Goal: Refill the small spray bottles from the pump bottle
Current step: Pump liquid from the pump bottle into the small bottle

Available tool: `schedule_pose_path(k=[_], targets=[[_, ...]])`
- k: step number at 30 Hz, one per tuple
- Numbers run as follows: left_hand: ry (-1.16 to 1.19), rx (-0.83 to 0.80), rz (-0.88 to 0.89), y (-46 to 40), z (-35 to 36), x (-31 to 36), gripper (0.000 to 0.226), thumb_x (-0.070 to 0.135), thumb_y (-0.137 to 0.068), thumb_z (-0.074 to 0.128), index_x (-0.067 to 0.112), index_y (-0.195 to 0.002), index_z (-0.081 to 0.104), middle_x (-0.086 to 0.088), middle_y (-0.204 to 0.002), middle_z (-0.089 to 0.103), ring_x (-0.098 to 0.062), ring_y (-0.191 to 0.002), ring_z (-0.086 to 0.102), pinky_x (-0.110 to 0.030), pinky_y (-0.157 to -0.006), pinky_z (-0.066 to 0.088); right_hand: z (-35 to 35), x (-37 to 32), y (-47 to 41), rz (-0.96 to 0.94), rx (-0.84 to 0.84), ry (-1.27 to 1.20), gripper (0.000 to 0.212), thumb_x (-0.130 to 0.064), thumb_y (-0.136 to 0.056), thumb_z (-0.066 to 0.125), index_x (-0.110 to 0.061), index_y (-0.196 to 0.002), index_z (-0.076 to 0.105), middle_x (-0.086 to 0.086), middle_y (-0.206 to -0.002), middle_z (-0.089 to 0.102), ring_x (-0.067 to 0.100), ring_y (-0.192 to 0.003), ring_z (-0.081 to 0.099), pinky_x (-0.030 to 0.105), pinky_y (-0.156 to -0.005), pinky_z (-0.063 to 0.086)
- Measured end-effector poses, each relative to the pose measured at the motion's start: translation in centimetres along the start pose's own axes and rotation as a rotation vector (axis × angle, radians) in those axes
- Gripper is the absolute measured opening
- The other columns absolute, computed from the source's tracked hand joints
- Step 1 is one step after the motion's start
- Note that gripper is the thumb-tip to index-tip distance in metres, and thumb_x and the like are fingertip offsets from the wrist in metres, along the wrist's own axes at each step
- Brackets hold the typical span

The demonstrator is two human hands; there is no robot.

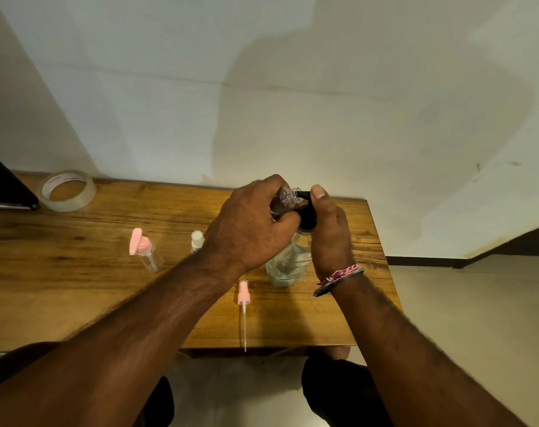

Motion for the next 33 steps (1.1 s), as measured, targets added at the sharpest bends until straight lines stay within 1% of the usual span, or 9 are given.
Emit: schedule_pose_path(k=[4,10,16,19,22,25,27,30,33], targets=[[0.012,0.000,0.004,0.0,0.0,-0.1,0.012,0.025,-0.089,0.072,0.025,-0.097,0.063,0.009,-0.084,0.065,-0.012,-0.076,0.061,-0.026,-0.062,0.040,-0.1,0.0,0.0,0.000,0.007,-0.001,0.052,-0.063,-0.084,0.049,-0.021,-0.088,0.078,-0.002,-0.082,0.078,0.007,-0.082,0.074,0.015,-0.069,0.053],[-0.009,-0.005,0.003,0.0,0.2,-0.4,0.014,0.024,-0.088,0.072,0.024,-0.100,0.064,0.008,-0.086,0.066,-0.012,-0.078,0.062,-0.028,-0.063,0.045,-0.3,-0.1,-0.1,-0.009,0.051,-0.007,0.037,-0.037,-0.093,0.046,-0.025,-0.074,0.075,-0.010,-0.069,0.074,-0.003,-0.069,0.068,0.013,-0.061,0.051],[0.016,-0.004,0.006,-0.1,0.4,-0.4,0.013,0.026,-0.087,0.071,0.026,-0.099,0.064,0.009,-0.085,0.066,-0.013,-0.078,0.063,-0.030,-0.063,0.048,-0.2,-0.2,0.2,-0.038,0.030,-0.003,0.040,-0.050,-0.093,0.050,-0.020,-0.083,0.076,-0.006,-0.075,0.075,0.002,-0.075,0.070,0.014,-0.065,0.052],[0.021,0.006,0.015,-0.2,0.2,-0.2,0.013,0.028,-0.087,0.069,0.027,-0.098,0.063,0.009,-0.085,0.066,-0.013,-0.077,0.062,-0.030,-0.063,0.048,0.1,-0.2,0.3,-0.002,-0.015,-0.030,0.040,-0.044,-0.096,0.043,-0.021,-0.086,0.075,-0.007,-0.078,0.077,0.001,-0.079,0.072,0.013,-0.068,0.052],[0.021,0.012,0.014,-0.2,0.1,-0.2,0.012,0.029,-0.087,0.069,0.029,-0.096,0.061,0.010,-0.084,0.064,-0.013,-0.076,0.060,-0.028,-0.063,0.043,0.3,0.0,0.3,0.026,-0.043,-0.029,0.044,-0.052,-0.097,0.045,-0.023,-0.092,0.079,0.001,-0.092,0.079,0.012,-0.092,0.074,0.022,-0.078,0.056],[0.024,0.012,0.016,-0.2,0.0,-0.2,0.012,0.031,-0.085,0.067,0.029,-0.095,0.061,0.010,-0.084,0.065,-0.013,-0.077,0.061,-0.032,-0.063,0.048,0.4,0.1,0.5,0.048,-0.067,-0.051,0.049,-0.063,-0.091,0.047,-0.028,-0.097,0.081,0.009,-0.105,0.079,0.024,-0.106,0.073,0.047,-0.099,0.055],[0.024,0.009,0.017,-0.2,-0.1,-0.2,0.012,0.031,-0.086,0.067,0.029,-0.096,0.061,0.010,-0.085,0.065,-0.013,-0.078,0.062,-0.035,-0.065,0.052,0.5,0.3,0.5,0.047,-0.088,-0.065,0.051,-0.065,-0.090,0.047,-0.028,-0.100,0.081,0.012,-0.108,0.078,0.028,-0.110,0.072,0.057,-0.106,0.049],[0.028,0.003,0.018,-0.2,0.0,-0.2,0.012,0.029,-0.087,0.068,0.029,-0.096,0.061,0.009,-0.085,0.065,-0.013,-0.078,0.061,-0.032,-0.064,0.049,0.7,0.3,0.5,0.059,-0.094,-0.073,0.050,-0.065,-0.089,0.048,-0.028,-0.098,0.081,0.011,-0.106,0.078,0.028,-0.110,0.072,0.059,-0.106,0.049],[0.012,0.000,0.023,0.0,0.1,-0.1,0.013,0.027,-0.086,0.069,0.029,-0.094,0.059,0.009,-0.083,0.064,-0.012,-0.075,0.059,-0.027,-0.062,0.042,0.7,0.3,0.5,0.080,-0.070,-0.082,0.043,-0.064,-0.085,0.050,-0.035,-0.088,0.082,0.001,-0.093,0.079,0.017,-0.098,0.073,0.048,-0.096,0.055]])
Point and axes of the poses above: each hand's wrist, its own y-axis away from the middle knuckle, its own z-axis out of the palm, x = y × z, the point moved 9 cm from there along -y, towards the middle knuckle
